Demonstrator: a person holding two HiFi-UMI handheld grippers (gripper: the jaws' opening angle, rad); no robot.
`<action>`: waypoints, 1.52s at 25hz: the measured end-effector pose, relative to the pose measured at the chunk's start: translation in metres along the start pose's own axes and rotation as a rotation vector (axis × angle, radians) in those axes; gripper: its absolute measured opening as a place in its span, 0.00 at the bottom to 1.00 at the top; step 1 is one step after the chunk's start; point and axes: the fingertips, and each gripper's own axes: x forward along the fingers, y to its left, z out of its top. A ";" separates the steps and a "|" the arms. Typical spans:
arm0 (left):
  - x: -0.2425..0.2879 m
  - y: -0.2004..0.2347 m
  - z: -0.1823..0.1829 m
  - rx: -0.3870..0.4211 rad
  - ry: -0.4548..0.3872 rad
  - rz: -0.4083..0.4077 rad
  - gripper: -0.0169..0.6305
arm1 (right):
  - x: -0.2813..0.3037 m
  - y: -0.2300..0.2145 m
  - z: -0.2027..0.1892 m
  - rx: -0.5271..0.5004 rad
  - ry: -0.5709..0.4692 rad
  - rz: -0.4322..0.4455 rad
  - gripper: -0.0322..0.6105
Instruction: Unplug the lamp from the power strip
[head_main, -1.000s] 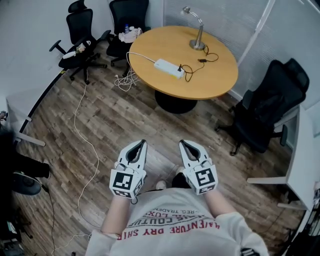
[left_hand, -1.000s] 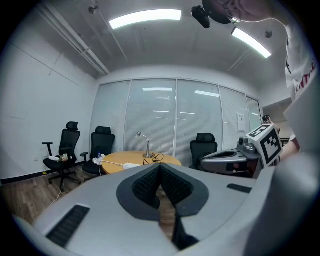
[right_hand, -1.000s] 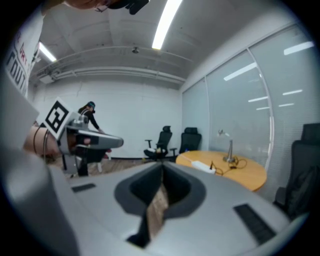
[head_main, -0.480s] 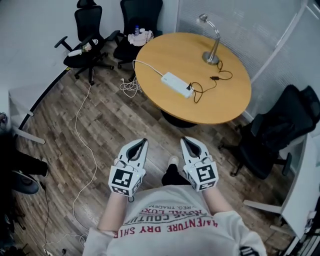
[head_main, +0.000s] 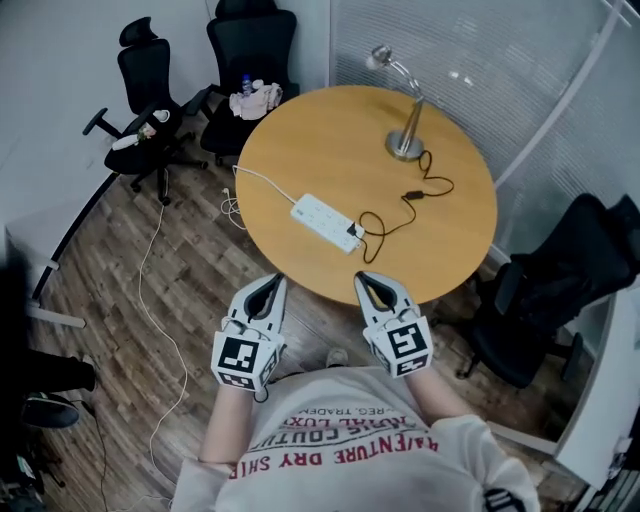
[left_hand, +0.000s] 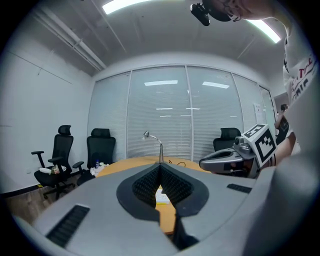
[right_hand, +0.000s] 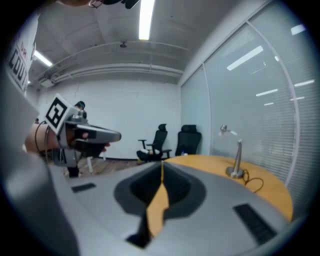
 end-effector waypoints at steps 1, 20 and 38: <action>0.011 0.003 0.001 -0.004 -0.001 -0.006 0.07 | 0.006 -0.009 0.001 0.003 0.000 -0.010 0.10; 0.213 0.028 -0.019 0.091 0.140 -0.525 0.07 | 0.096 -0.118 -0.026 0.220 0.121 -0.290 0.10; 0.276 0.006 -0.206 0.380 0.588 -1.005 0.07 | 0.151 -0.115 -0.111 0.266 0.509 -0.337 0.28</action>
